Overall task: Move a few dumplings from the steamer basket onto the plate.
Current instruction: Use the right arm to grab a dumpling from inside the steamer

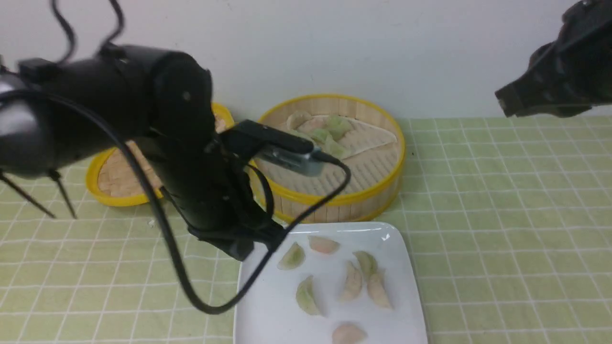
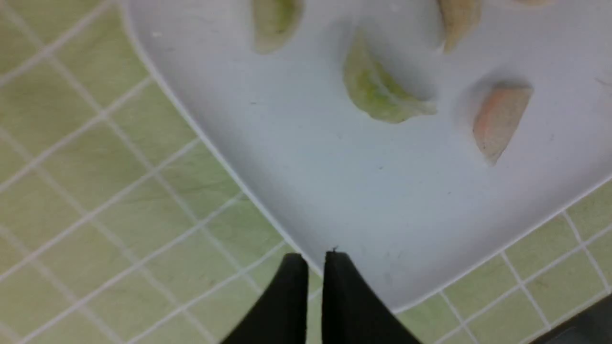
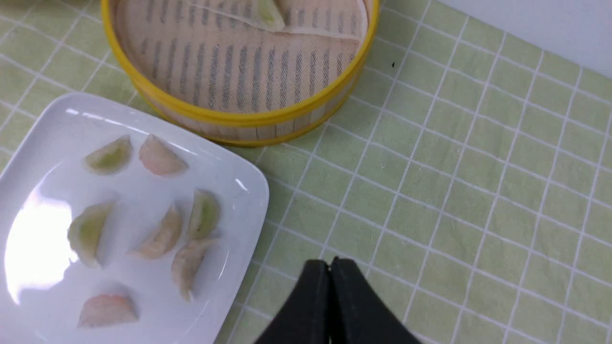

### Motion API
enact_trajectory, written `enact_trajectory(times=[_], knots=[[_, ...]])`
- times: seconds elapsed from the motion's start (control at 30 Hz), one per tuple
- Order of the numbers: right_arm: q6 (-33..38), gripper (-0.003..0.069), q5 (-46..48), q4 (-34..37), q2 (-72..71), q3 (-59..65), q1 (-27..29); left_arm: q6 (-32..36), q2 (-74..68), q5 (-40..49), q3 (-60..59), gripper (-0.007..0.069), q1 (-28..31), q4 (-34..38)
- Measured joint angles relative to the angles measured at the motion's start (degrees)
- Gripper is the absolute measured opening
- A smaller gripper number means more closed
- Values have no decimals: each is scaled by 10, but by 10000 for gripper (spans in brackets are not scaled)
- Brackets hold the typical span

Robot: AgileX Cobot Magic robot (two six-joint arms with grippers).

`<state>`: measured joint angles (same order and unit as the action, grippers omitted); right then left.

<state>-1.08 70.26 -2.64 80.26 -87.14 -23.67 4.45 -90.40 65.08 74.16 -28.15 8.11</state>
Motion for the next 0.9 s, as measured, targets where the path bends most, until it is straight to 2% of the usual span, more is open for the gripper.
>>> enact_trajectory(times=[0.13, 0.3, 0.43, 0.57, 0.63, 0.77, 0.9], knots=[[68, -15, -26, 82, 88, -50, 60, -4, 90, 42, 1, -6, 25, -12], [131, -8, -93, 136, 206, -121, 64, -12, 203, 56, 1, -6, 30, -10], [146, 30, -120, 149, 295, -184, 54, -32, 267, 64, 1, -6, 30, -10], [161, 134, -136, 180, 415, -284, 52, -62, 332, 68, 1, -6, 30, -12], [164, 165, -136, 186, 443, -309, 51, -70, 345, 68, 1, -6, 30, -13], [170, 309, -119, 209, 557, -414, 51, -92, 394, 71, 1, -6, 30, -40], [172, 374, -109, 212, 606, -463, 47, -117, 418, 76, 1, -6, 30, -70]])
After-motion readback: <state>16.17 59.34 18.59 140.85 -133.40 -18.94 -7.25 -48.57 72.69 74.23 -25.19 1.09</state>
